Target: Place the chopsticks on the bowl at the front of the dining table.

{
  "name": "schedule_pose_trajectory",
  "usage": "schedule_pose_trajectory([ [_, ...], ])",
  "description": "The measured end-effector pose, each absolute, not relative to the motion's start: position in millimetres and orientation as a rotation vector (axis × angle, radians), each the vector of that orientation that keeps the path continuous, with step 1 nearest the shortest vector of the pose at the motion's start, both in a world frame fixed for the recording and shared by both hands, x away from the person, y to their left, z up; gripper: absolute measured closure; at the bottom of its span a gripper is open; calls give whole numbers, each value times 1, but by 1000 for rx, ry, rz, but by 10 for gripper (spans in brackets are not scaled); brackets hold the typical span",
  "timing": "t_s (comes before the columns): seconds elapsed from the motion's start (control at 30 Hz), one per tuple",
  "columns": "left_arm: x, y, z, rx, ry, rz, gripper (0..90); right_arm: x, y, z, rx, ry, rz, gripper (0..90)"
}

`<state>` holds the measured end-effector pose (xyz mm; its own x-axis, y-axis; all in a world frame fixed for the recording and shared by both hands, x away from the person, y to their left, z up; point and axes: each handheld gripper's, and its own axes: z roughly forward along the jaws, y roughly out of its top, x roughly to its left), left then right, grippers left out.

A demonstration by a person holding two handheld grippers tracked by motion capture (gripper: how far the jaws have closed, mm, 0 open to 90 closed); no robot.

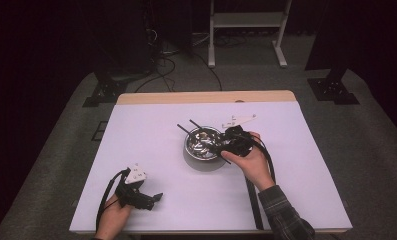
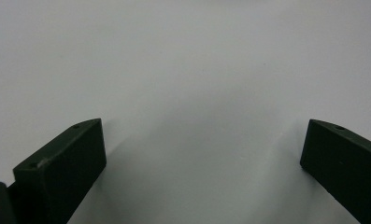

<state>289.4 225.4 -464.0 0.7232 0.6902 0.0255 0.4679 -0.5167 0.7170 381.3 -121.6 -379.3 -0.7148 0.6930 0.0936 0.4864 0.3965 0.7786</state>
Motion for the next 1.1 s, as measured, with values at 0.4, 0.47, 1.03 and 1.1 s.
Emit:
schedule_pose_trajectory([
  [0.4,289,225,-464,2212,871,402,0,364,-150,-384,1083,2385,1215,269],
  [0.47,289,225,-464,2212,870,402,0,359,-156,-386,1086,2382,1221,263],
  [1.03,289,225,-464,2212,872,401,0,352,-180,-406,1097,2423,1171,236],
  [1.1,289,225,-464,2212,872,400,0,352,-179,-408,1105,2431,1168,235],
])
